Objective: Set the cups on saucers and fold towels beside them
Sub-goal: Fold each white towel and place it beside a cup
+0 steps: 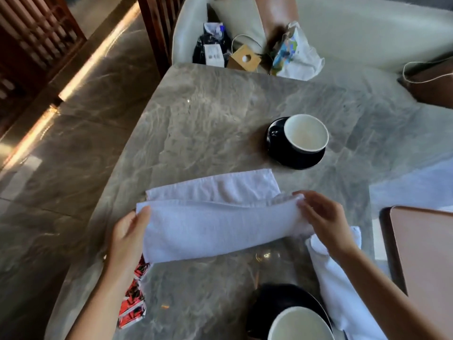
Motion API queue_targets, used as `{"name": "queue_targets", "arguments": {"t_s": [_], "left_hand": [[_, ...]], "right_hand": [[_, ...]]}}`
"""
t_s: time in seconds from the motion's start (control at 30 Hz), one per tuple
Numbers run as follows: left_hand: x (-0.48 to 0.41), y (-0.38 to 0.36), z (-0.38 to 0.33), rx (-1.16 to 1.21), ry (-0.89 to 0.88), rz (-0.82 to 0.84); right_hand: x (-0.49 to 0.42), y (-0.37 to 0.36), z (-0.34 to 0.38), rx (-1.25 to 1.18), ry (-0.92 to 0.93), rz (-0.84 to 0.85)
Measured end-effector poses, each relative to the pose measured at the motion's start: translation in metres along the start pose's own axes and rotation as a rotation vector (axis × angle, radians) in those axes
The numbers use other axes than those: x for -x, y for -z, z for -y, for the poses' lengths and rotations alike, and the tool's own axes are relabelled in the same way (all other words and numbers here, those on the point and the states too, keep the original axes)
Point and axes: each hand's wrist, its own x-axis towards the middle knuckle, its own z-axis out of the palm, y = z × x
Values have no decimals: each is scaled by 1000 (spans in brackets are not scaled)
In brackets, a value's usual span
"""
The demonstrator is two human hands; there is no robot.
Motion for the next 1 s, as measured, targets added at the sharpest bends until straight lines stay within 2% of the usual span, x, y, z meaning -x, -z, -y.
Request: {"name": "queue_targets", "arguments": {"t_s": [0.07,0.2,0.3,0.6,0.73,0.9,1.0], "left_hand": [[-10,-3,0,3,-26,-23],[-34,-4,4,-31,-20,-16],[-52,-5,4,-59,-17,-33],[-70,-1,15,-155,-7,52],[-73,2,21,-198,-10,62],[-72,5,22,-199,-11,81],[-71,6,23,-223,-38,90]], "right_hand": [[-15,-7,-1,-25,-8,-35],[-45,-21,-4,93,-1,-95],[-61,-31,-9,156,-15,-94],[-80,-39,-21,222,-135,-86],[-85,-39,-16,308,-136,-34],[-76,-43,-12,320,-102,-73],[-74,-43,-7,408,-48,-74]]}}
